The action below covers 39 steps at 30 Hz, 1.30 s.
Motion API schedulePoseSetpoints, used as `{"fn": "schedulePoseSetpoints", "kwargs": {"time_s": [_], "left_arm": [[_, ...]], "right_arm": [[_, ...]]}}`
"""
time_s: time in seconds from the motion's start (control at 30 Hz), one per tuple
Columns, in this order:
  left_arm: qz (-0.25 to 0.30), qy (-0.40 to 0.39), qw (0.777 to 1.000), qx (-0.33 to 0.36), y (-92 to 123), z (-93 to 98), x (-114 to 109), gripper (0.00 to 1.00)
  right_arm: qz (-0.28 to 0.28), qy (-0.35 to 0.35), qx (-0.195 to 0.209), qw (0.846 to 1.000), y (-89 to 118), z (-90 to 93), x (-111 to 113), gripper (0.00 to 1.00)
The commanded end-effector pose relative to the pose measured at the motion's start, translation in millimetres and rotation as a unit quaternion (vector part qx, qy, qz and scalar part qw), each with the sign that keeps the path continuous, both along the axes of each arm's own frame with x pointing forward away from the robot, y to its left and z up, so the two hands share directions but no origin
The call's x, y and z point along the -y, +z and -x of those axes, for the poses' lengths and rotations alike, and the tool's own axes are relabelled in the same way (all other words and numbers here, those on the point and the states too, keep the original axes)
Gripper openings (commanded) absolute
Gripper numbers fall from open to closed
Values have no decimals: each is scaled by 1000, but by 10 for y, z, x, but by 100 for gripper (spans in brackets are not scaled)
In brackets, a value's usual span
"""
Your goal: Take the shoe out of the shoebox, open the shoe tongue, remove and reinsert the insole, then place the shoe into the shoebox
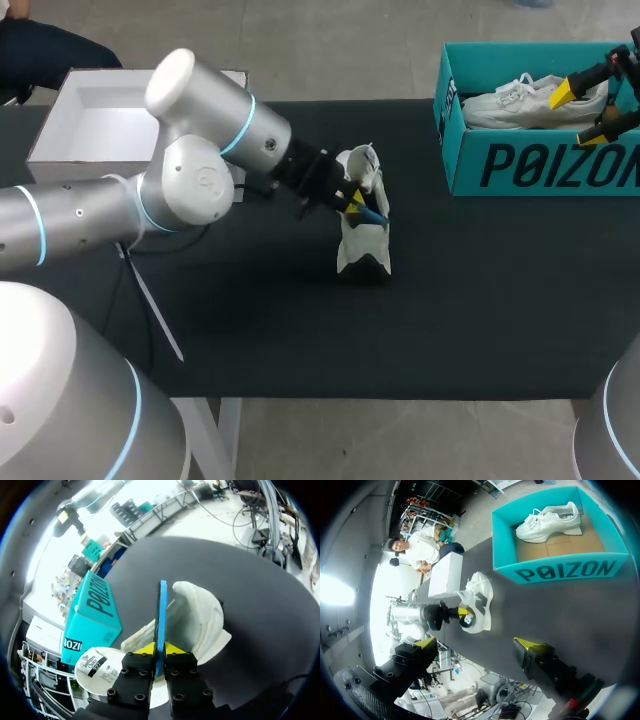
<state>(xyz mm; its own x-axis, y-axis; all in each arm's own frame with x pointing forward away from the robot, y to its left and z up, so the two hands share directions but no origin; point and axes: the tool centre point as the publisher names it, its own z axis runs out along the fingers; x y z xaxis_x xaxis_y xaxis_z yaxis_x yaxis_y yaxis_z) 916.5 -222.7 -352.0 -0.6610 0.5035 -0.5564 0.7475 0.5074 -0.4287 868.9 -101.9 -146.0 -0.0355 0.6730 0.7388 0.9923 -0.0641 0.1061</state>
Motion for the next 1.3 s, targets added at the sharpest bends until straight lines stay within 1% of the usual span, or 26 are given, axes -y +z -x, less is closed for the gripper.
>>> {"fn": "schedulePoseSetpoints", "kwargs": {"time_s": [0.03, 0.13, 0.23, 0.33, 0.37, 0.63, 0.8, 0.97, 1.03, 1.17, 1.2, 1.3], "left_arm": [[2, -10, 1000, 1, 152, 126, -39, 46], [2, -17, 1000, 1, 217, 204, -37, 42], [3, -23, 1000, 4, 257, 264, -31, 35], [0, -30, 1000, 5, 277, 298, -25, 15], [-1, -32, 999, 4, 272, 305, -22, 0], [-13, -37, 999, -2, 128, 263, 30, 0], [-17, -32, 999, 7, 47, 175, 41, 0], [-11, -31, 999, 12, 11, 115, 37, 0], [-12, -30, 999, 12, 6, 114, 37, 0], [-16, -43, 999, 13, 22, 182, 32, 0], [-29, -43, 998, 20, 16, 191, 32, 0], [-39, -40, 998, 17, -46, 167, 38, 0]], "right_arm": [[2, 0, -1, 1000, 2, -4, -1, 100], [2, 0, -1, 1000, 2, -4, -1, 100], [2, 0, -1, 1000, 2, -4, -1, 100], [2, 0, -1, 1000, 2, -4, -1, 100], [2, 0, -1, 1000, 2, -4, -1, 100], [2, 0, -1, 1000, 2, -4, -1, 100], [2, 0, -1, 1000, 2, -4, -1, 100], [2, 0, -1, 1000, 2, -4, -1, 100], [2, 0, -1, 1000, 2, -4, -1, 100], [2, 0, -1, 1000, 2, -4, -1, 100], [2, 0, -1, 1000, 2, -4, -1, 100], [2, 0, -1, 1000, 2, -4, -1, 100]]}}
